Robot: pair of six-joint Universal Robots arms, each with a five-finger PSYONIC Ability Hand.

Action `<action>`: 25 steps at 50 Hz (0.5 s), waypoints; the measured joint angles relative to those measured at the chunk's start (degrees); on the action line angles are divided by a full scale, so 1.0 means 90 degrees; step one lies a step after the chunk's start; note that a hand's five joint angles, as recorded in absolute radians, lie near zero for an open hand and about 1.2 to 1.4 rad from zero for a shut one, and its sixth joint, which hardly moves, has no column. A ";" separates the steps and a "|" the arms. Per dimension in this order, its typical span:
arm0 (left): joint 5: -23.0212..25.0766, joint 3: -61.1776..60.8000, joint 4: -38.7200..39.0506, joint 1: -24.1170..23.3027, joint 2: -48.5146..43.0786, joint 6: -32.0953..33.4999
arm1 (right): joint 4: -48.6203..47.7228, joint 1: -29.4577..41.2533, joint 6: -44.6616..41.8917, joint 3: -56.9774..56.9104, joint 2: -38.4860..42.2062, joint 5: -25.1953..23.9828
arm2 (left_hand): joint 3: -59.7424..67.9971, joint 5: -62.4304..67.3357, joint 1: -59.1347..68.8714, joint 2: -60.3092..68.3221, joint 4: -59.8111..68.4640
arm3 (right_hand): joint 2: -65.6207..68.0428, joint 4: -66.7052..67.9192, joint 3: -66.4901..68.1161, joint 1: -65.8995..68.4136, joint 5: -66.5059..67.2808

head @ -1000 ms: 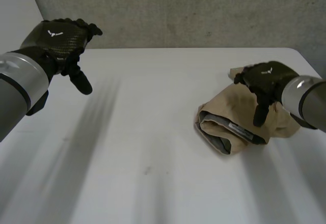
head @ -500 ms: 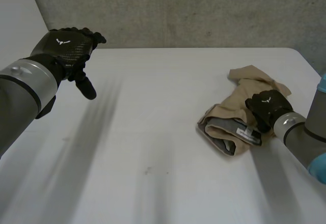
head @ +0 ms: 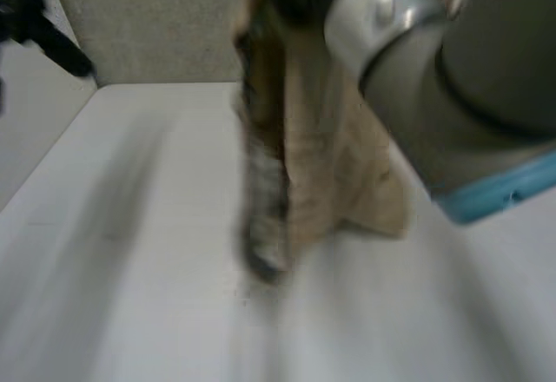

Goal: Fold the shorts.

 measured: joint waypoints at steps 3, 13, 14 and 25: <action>-0.0054 0.0001 0.0112 0.0238 0.0237 -0.0036 | 0.0090 0.0099 0.0151 -0.0723 0.0052 0.0252 | 0.0000 0.0000 0.0000 0.0000 0.0000 | 0.0000 -0.0001 0.0000 0.0029 0.0002; -0.0165 -0.0002 0.0407 0.0725 0.0797 -0.0129 | 0.0829 -0.0627 0.1362 -0.1668 0.0049 0.1086 | 0.0000 0.0000 0.0000 0.0000 -0.0001 | 0.0000 0.0001 0.0000 0.0029 0.0085; -0.0165 -0.0007 0.0411 0.0725 0.0802 -0.0130 | 0.0993 -0.0791 0.1419 -0.1545 0.0054 0.1116 | 0.0000 0.0000 0.0000 0.0000 0.0000 | 0.0000 0.0001 0.0000 0.0029 0.0087; -0.0160 -0.0106 0.0416 0.0671 0.0739 -0.0136 | 0.2087 -0.2414 0.0971 0.1599 0.0583 0.1063 | 0.0000 -0.0005 0.0000 0.0000 -0.0001 | -0.0426 -0.0468 -0.0452 -0.0091 -0.0157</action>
